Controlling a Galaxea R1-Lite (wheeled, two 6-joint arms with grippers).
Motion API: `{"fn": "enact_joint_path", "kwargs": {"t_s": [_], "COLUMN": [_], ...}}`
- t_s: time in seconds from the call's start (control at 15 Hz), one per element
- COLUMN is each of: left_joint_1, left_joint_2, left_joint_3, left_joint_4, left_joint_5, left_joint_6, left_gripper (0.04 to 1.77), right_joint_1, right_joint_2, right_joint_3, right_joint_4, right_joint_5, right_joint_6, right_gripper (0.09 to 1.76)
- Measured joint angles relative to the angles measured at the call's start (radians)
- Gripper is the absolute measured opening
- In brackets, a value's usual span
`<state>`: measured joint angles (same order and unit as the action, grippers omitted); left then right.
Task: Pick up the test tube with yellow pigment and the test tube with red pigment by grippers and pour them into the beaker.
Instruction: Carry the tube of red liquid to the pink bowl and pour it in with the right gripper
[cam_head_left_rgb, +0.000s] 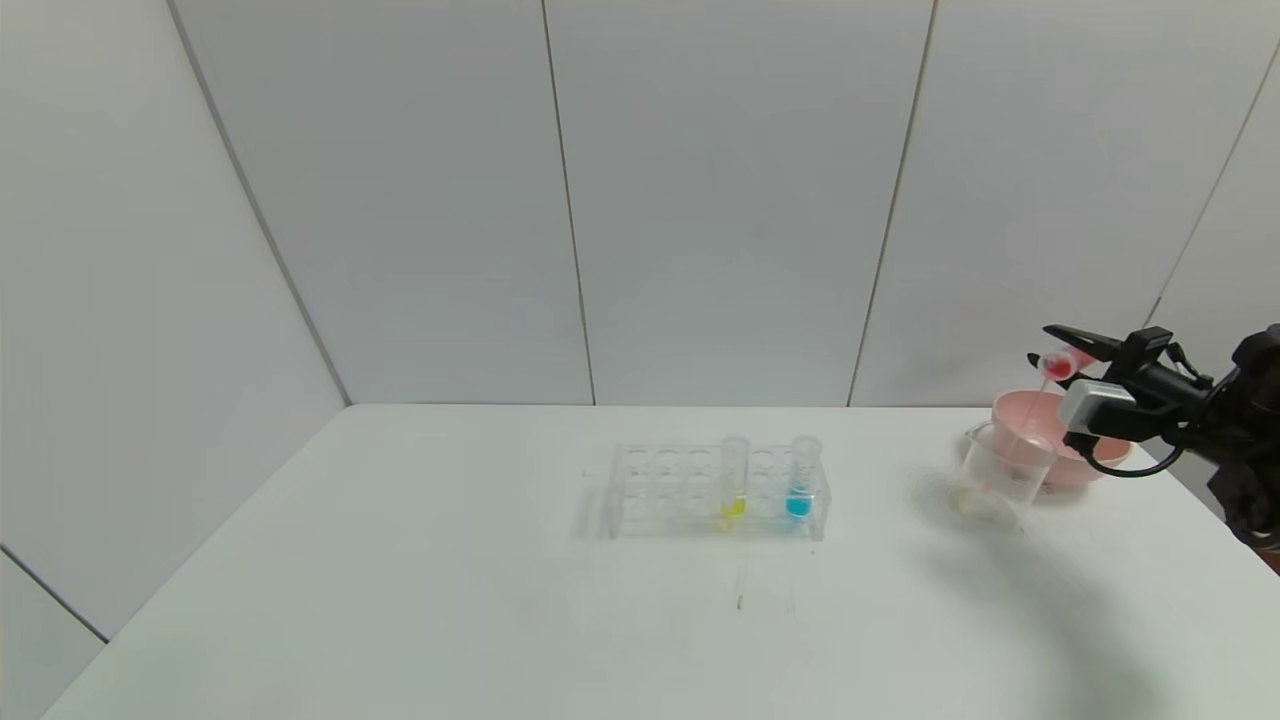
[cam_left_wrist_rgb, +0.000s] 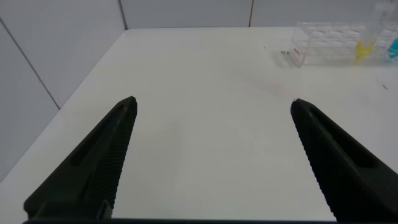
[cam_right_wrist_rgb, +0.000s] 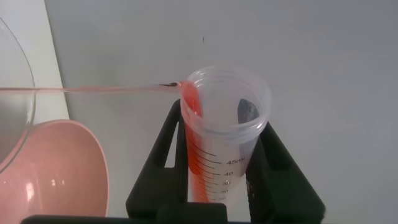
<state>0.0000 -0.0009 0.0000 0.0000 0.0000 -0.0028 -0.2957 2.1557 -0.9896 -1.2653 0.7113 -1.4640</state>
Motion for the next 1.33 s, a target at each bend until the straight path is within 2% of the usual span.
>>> {"fn": "enact_joint_path", "kwargs": {"t_s": [0.53, 1.33], "left_joint_1": [0.0, 0.0], "left_joint_2": [0.0, 0.0], "left_joint_3": [0.0, 0.0], "left_joint_4": [0.0, 0.0], "left_joint_5": [0.0, 0.0], "left_joint_6": [0.0, 0.0], "left_gripper": [1.76, 1.76], "right_joint_1": [0.003, 0.013], "right_joint_2": [0.0, -0.007], "right_joint_3": [0.006, 0.0], "right_joint_4": [-0.001, -0.017], "right_joint_5": [-0.042, -0.046], "right_joint_6": [-0.033, -0.049], "right_gripper": [0.58, 0.58]}}
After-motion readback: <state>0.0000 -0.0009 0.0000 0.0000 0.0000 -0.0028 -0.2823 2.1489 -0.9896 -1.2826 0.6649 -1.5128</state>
